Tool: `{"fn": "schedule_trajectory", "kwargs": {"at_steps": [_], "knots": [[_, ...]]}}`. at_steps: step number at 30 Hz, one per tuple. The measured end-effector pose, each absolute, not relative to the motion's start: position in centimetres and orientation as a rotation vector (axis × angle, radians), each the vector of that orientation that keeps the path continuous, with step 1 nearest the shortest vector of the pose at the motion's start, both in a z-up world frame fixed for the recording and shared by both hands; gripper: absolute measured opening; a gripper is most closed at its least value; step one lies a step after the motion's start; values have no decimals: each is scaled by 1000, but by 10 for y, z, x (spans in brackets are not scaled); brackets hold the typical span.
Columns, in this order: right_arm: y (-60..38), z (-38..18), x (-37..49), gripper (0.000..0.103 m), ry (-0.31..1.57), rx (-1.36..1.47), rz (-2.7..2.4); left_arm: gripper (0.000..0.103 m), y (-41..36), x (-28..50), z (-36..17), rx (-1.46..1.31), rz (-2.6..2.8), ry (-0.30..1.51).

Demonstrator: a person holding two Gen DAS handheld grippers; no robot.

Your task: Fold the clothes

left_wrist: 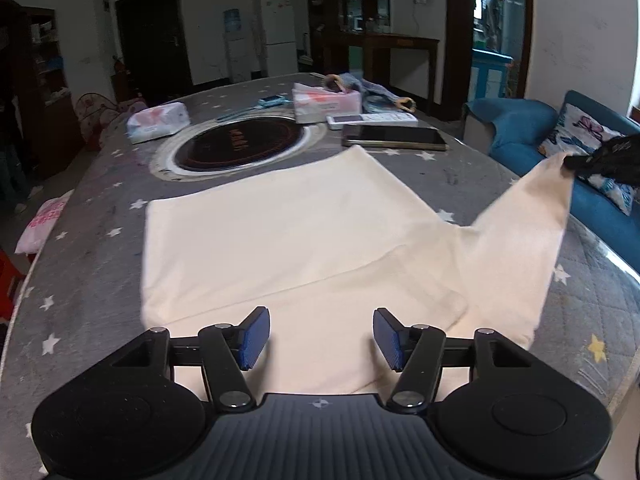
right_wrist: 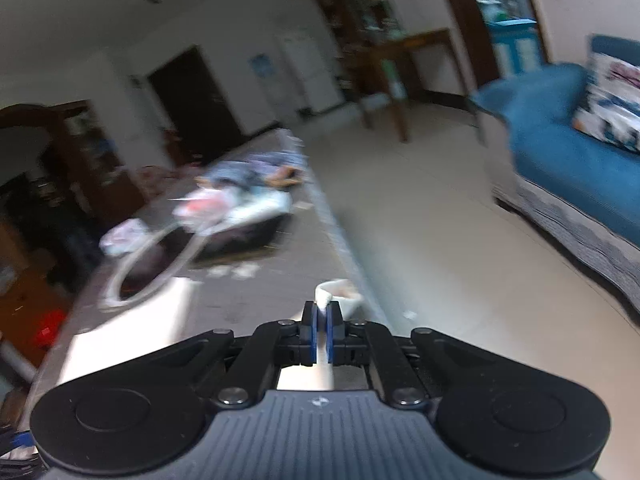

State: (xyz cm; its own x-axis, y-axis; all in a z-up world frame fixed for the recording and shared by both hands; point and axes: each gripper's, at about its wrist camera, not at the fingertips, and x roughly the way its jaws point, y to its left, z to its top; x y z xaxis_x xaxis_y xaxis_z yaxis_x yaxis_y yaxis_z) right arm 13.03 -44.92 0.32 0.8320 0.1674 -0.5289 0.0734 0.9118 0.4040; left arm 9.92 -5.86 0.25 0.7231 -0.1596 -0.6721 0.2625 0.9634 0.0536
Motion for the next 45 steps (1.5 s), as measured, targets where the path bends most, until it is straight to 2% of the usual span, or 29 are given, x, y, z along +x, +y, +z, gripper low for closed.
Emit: {"fn": "schedule_trajectory", "kwargs": {"at_steps": [10, 18, 24, 26, 32, 34, 37, 39, 42, 45], "knots": [[-323, 70, 138, 4, 544, 289, 440, 67, 2, 90, 4, 63, -100, 718], [-213, 59, 149, 4, 630, 190, 668, 78, 33, 81, 9, 28, -40, 689], [-158, 38, 140, 4, 719, 135, 779, 81, 45, 77, 10, 2, -24, 684], [-151, 33, 138, 9, 742, 134, 796, 82, 46, 78, 9, -3, -24, 688], [-156, 36, 130, 11, 725, 94, 802, 82, 40, 80, 9, 2, -46, 696], [-170, 42, 130, 17, 715, 80, 770, 82, 36, 81, 10, 7, -58, 690], [-195, 46, 129, 20, 709, 32, 692, 78, 30, 83, 10, 14, -78, 686], [-218, 46, 127, 21, 722, -4, 623, 58, 25, 84, 8, 19, -95, 689], [-243, 41, 122, 26, 739, -55, 538, 46, 18, 85, 4, 31, -122, 703], [-262, 32, 114, 26, 758, -106, 483, 42, 11, 85, 0, 55, -137, 715]]}}
